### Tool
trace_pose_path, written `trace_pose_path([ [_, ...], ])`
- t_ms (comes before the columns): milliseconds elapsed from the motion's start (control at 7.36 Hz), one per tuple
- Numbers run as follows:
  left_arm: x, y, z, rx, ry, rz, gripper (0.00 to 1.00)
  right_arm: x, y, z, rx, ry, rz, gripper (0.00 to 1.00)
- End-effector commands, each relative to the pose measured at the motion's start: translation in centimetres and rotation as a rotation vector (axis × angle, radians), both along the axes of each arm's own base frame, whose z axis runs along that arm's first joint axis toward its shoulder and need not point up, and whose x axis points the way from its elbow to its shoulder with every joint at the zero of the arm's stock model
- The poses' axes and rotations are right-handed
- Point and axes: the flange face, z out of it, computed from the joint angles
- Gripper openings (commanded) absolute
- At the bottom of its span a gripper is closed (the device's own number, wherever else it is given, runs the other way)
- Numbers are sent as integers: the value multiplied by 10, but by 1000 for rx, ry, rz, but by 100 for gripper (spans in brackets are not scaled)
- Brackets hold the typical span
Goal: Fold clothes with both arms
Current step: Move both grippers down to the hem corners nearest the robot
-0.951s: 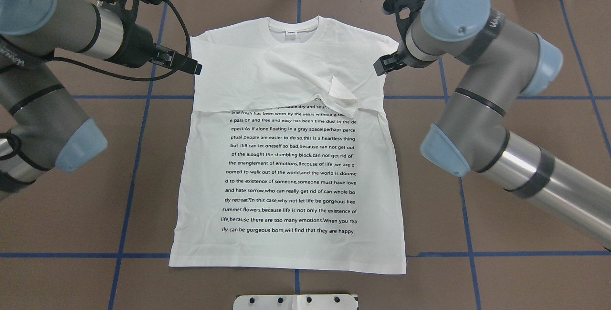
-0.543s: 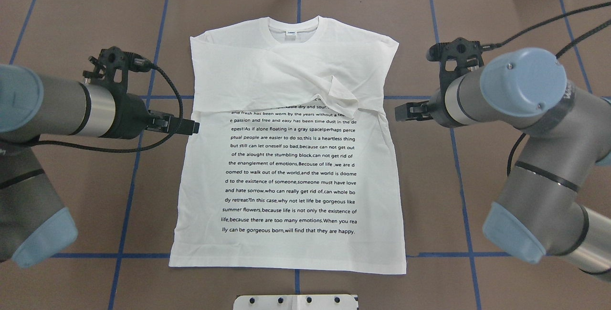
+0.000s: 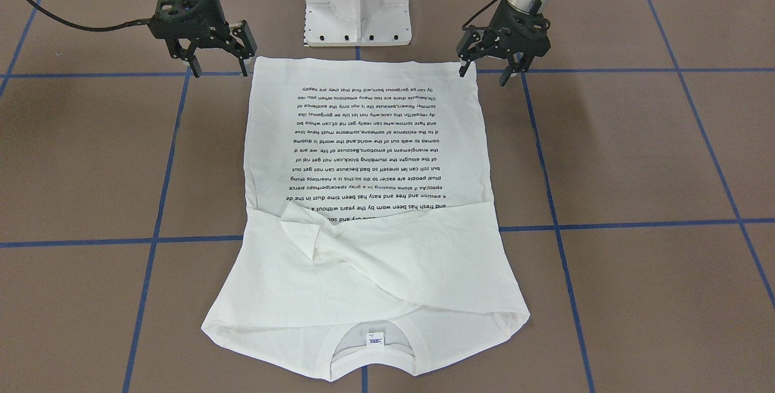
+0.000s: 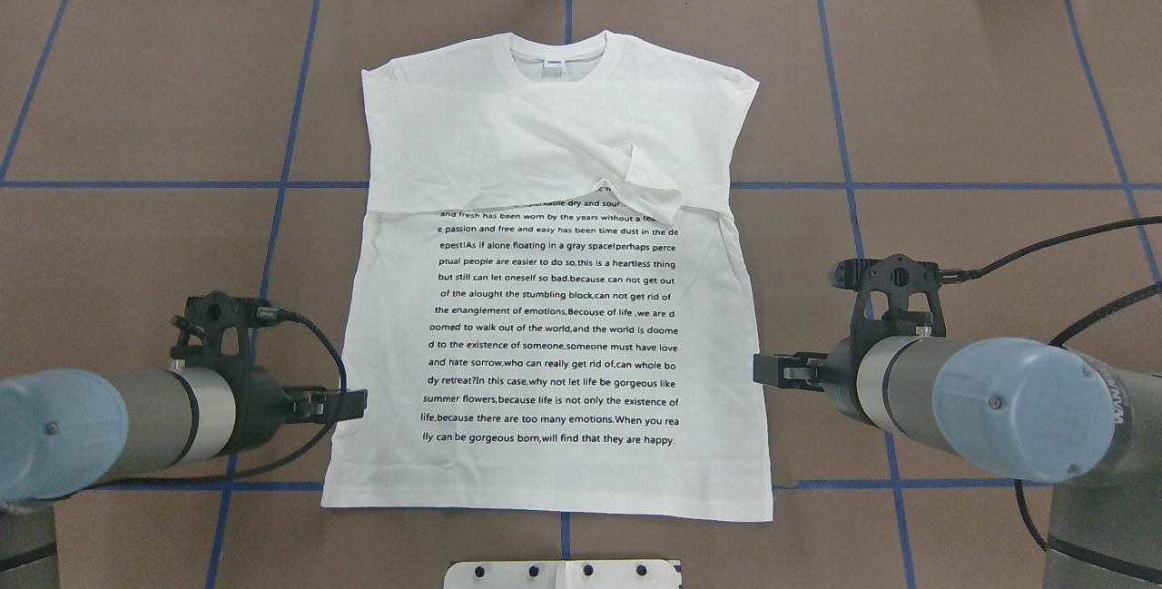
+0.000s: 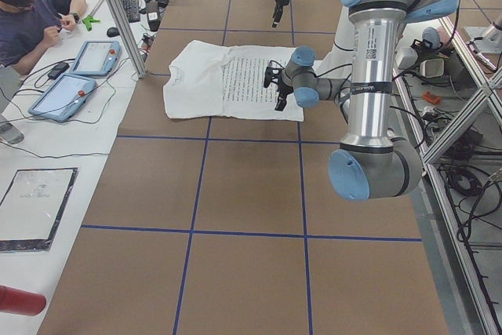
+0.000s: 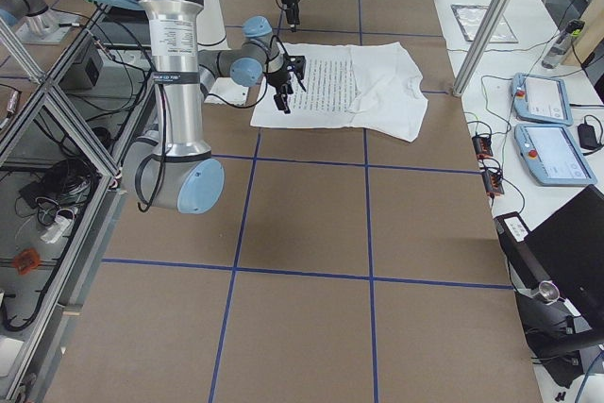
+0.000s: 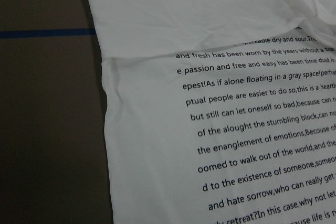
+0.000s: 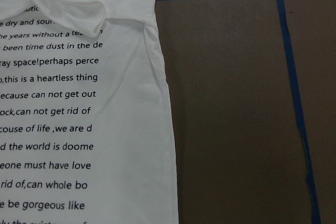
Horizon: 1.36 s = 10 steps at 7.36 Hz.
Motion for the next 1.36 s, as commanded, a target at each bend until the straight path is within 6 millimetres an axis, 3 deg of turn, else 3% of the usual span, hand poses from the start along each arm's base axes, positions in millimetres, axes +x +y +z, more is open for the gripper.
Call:
trace_pose_path([
  [0, 22, 50, 23, -42, -49, 16, 99, -5, 10, 1, 5, 1, -1, 100],
  [136, 30, 61, 26, -42, -85, 23, 91, -5, 11, 0, 5, 0, -3, 100],
  [272, 33, 65, 28, -43, -99, 32, 70, -6, 12, 0, 6, 0, -5, 100],
  [408, 35, 67, 29, -43, -101, 38, 58, -7, 12, 0, 6, 0, -6, 100],
  [815, 38, 68, 31, -43, -109, 41, 56, -8, 13, 1, 7, 2, -8, 100],
  [1223, 63, 68, 25, -46, -129, 46, 55, -10, 14, 1, 9, 2, -11, 100],
])
